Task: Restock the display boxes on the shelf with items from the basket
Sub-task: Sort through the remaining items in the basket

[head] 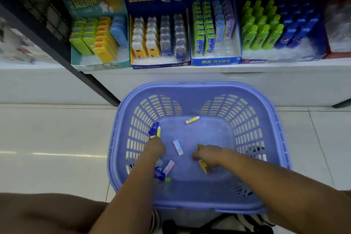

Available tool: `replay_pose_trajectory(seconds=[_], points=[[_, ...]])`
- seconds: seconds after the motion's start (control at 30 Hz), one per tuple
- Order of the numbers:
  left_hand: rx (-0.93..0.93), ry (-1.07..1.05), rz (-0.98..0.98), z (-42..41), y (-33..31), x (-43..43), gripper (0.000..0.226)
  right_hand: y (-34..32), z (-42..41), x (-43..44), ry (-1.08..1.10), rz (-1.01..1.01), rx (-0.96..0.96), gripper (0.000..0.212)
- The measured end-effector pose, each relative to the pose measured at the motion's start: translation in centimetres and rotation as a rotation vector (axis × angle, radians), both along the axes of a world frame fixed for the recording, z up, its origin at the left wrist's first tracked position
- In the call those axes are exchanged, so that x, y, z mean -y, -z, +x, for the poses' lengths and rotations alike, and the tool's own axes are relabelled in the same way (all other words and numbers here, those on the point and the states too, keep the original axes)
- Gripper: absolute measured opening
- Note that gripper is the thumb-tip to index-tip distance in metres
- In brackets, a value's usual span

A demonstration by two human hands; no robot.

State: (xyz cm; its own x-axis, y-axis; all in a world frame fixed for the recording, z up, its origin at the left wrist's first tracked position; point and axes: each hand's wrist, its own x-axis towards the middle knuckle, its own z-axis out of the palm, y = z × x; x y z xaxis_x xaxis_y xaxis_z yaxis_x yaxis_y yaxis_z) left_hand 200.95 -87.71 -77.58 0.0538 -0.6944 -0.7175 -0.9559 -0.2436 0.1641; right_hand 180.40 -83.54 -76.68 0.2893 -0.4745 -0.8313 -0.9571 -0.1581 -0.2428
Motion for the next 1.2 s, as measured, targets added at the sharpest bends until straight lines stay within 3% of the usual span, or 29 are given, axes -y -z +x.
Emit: replay_pose_trajectory(seconds=[0.07, 0.17, 0.23, 0.33, 0.47, 0.53, 0.6, 0.67, 0.73, 0.8, 0.9, 0.97, 1.07, 1.2], points=[[0.011, -0.137, -0.071, 0.1, 0.4, -0.2, 0.033, 1.1, -0.1, -0.4, -0.1, -0.068, 0.03, 0.043], [-0.043, -0.328, -0.216, 0.4, 0.5, -0.3, 0.036, 1.8, 0.4, -0.5, -0.021, -0.089, 0.036, 0.014], [-0.003, -0.323, -0.174, 0.3, 1.0, -0.5, 0.032, 2.0, 0.8, -0.1, 0.001, -0.085, 0.062, 0.023], [0.044, -0.299, -0.09, 0.3, 2.0, -0.8, 0.03, 1.8, 0.4, 0.6, 0.174, 0.02, 0.054, 0.008], [0.052, -0.341, -0.118, -0.1, 2.8, -0.2, 0.034, 1.3, -0.6, 2.3, 0.18, 0.085, 0.008, 0.044], [0.009, -0.43, -0.15, -0.3, 3.4, 0.1, 0.036, 0.8, -0.9, 3.3, 0.216, 0.063, 0.025, 0.044], [-0.047, -0.504, -0.146, -0.4, 3.8, 0.2, 0.038, 0.1, -1.2, 4.4, 0.256, 0.04, 0.063, 0.03], [-0.035, -0.458, -0.146, -0.6, 4.1, 0.2, 0.047, -0.5, -1.7, 5.2, 0.324, 0.019, 0.118, 0.018], [0.042, -0.272, -0.154, -0.9, 4.6, 0.0, 0.056, -1.5, -2.1, 5.9, 0.402, 0.003, 0.178, 0.017], [0.101, -0.064, -0.167, -1.4, 4.8, -0.1, 0.048, -2.4, -2.6, 6.4, 0.447, -0.018, 0.22, 0.016], [0.07, -0.025, -0.165, -2.0, 4.8, 0.1, 0.03, -3.8, -3.3, 7.1, 0.457, -0.008, 0.237, 0.014], [0.042, -0.069, -0.14, -2.5, 4.4, 0.3, 0.031, -4.6, -3.9, 7.4, 0.52, 0.013, 0.288, 0.011], [-0.128, -0.233, -0.043, -3.8, 3.0, 1.4, 0.021, -6.1, -4.9, 7.7, 0.752, 0.124, 0.482, 0.019], [-0.775, -0.856, 0.148, -6.3, -0.7, 3.5, 0.029, -8.6, -5.9, 8.6, 0.888, 0.19, 0.68, 0.016]])
